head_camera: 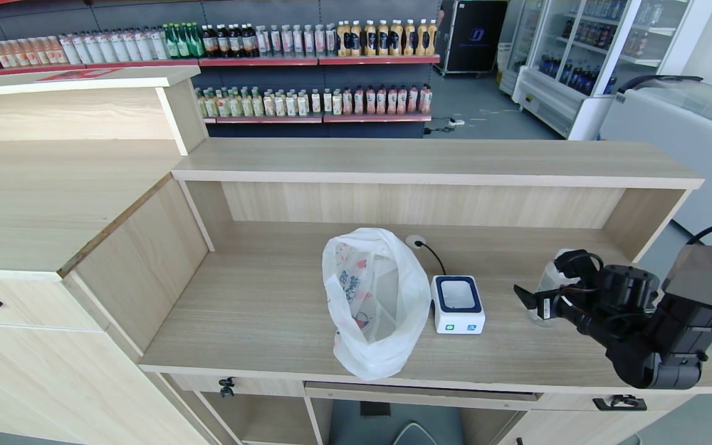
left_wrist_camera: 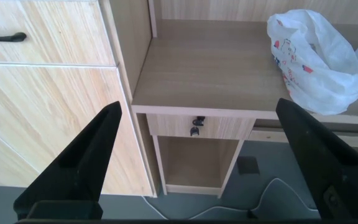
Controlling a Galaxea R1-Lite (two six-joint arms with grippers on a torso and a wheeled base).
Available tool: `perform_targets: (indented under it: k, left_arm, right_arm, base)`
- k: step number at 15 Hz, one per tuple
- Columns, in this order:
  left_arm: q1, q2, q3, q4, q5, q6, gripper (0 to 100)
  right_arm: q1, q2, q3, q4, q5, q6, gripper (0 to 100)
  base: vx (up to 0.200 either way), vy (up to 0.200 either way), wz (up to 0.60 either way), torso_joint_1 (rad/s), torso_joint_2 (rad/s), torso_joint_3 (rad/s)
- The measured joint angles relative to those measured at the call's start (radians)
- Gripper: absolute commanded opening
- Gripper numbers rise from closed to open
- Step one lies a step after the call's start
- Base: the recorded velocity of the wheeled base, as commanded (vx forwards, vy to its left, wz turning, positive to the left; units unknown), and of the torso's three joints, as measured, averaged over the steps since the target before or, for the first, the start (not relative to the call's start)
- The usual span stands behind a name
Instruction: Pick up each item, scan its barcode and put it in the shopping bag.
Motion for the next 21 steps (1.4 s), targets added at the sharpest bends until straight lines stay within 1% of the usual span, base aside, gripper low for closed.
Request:
perform_targets:
  k: [4, 5, 6, 12, 14, 19, 21]
  left_arm:
    - [0.0, 0.0, 0.0, 0.0, 0.0, 0.0, 100]
    - [0.0, 0.0, 0.0, 0.0, 0.0, 0.0, 100]
    - [0.0, 0.0, 0.0, 0.0, 0.0, 0.0, 100]
    - [0.0, 0.0, 0.0, 0.0, 0.0, 0.0, 100]
    - [0.0, 0.0, 0.0, 0.0, 0.0, 0.0, 100]
    - [0.0, 0.0, 0.0, 0.0, 0.0, 0.0, 100]
    - [0.0, 0.0, 0.0, 0.0, 0.0, 0.0, 100]
  right_arm:
    - [-0.007, 0.008, -0.006, -0.001, 0.005, 0.003, 100]
    - [-0.013, 0.014, -0.011, -0.001, 0.026, 0.005, 100]
    - [-0.016, 0.021, -0.021, -0.001, 0.042, 0.005, 0]
    - [-0.038, 0.063, -0.137, 0.022, 0.046, -0.004, 0]
    - [-0.044, 0.071, -0.152, 0.057, 0.044, -0.004, 0]
    - [-0.039, 0.085, -0.16, 0.061, 0.042, -0.02, 0]
    - [-0.039, 0.062, -0.172, 0.092, 0.043, -0.011, 0]
  base:
    - [0.0, 0.0, 0.0, 0.0, 0.0, 0.0]
    - [0.0, 0.0, 0.0, 0.0, 0.0, 0.0]
    - [0.0, 0.0, 0.0, 0.0, 0.0, 0.0]
    - [0.0, 0.0, 0.0, 0.0, 0.0, 0.0]
    - [0.0, 0.0, 0.0, 0.0, 0.0, 0.0]
    - [0.0, 0.0, 0.0, 0.0, 0.0, 0.0]
    - [0.0, 0.0, 0.0, 0.0, 0.0, 0.0]
